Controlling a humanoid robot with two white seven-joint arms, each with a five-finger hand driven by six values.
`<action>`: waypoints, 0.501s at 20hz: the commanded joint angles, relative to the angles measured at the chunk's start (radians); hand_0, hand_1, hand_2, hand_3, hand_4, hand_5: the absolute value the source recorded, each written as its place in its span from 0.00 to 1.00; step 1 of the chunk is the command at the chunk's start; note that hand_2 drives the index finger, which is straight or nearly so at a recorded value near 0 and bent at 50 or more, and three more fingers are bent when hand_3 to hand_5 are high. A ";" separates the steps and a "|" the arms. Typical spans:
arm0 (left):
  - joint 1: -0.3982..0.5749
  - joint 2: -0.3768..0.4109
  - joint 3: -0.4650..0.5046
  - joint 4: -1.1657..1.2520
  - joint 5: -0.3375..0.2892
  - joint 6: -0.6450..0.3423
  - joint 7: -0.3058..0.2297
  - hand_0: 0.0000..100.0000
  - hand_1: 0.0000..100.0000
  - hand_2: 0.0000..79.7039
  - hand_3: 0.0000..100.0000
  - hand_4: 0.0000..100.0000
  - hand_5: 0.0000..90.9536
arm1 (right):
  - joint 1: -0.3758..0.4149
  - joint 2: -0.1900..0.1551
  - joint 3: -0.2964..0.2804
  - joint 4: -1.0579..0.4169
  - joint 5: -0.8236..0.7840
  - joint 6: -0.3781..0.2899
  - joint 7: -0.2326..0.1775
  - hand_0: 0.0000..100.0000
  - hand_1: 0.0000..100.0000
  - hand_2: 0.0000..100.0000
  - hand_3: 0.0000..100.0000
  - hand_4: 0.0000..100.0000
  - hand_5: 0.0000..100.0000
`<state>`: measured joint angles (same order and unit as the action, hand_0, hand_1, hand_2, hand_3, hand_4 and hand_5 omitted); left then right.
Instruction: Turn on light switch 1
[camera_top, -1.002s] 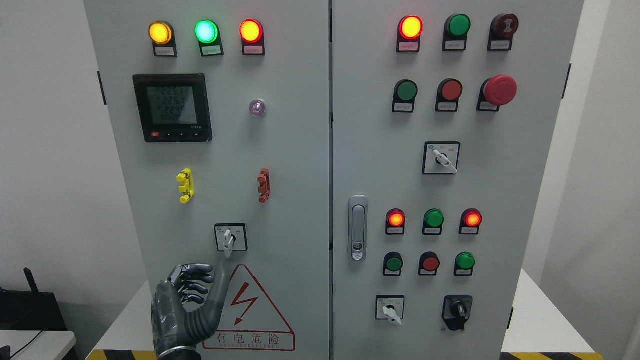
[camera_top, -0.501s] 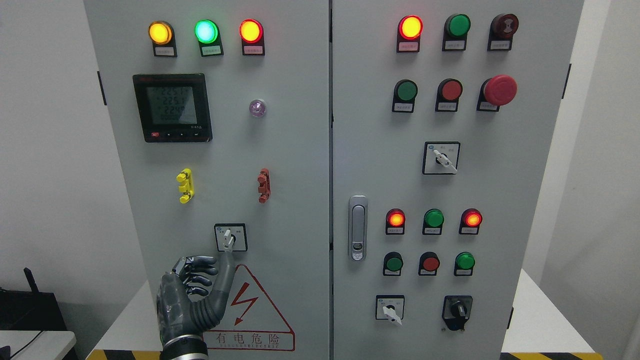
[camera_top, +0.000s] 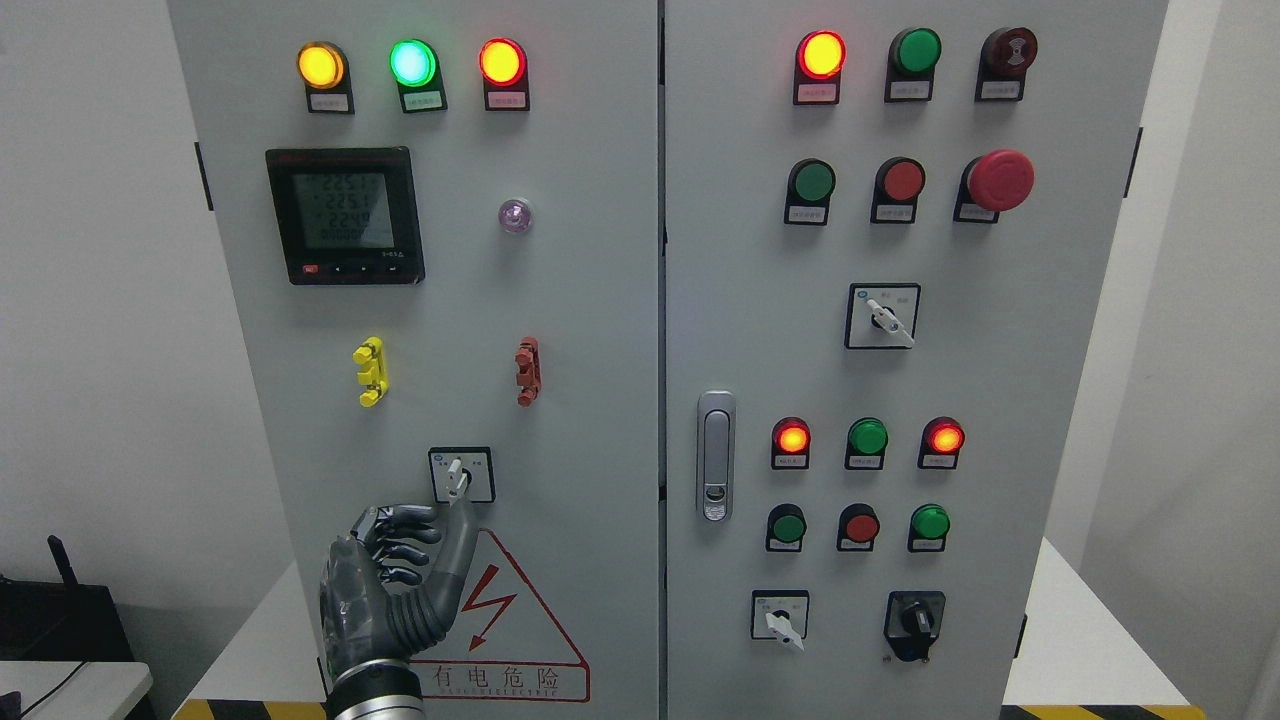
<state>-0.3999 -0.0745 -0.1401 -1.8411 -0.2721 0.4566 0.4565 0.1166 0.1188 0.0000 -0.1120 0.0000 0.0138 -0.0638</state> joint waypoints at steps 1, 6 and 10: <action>-0.011 -0.007 -0.003 0.014 0.004 0.002 0.001 0.15 0.54 0.62 0.68 0.72 0.71 | 0.000 -0.001 0.017 0.000 -0.025 0.000 -0.001 0.12 0.39 0.00 0.00 0.00 0.00; -0.017 -0.010 -0.001 0.023 0.008 0.005 0.001 0.16 0.53 0.62 0.68 0.72 0.71 | 0.000 -0.001 0.017 0.000 -0.025 0.000 -0.001 0.12 0.39 0.00 0.00 0.00 0.00; -0.028 -0.011 -0.001 0.028 0.010 0.005 0.001 0.16 0.53 0.63 0.68 0.72 0.71 | 0.000 -0.001 0.017 0.000 -0.025 0.000 -0.001 0.12 0.39 0.00 0.00 0.00 0.00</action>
<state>-0.4162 -0.0803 -0.1408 -1.8274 -0.2655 0.4610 0.4566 0.1166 0.1187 0.0000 -0.1120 0.0000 0.0138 -0.0638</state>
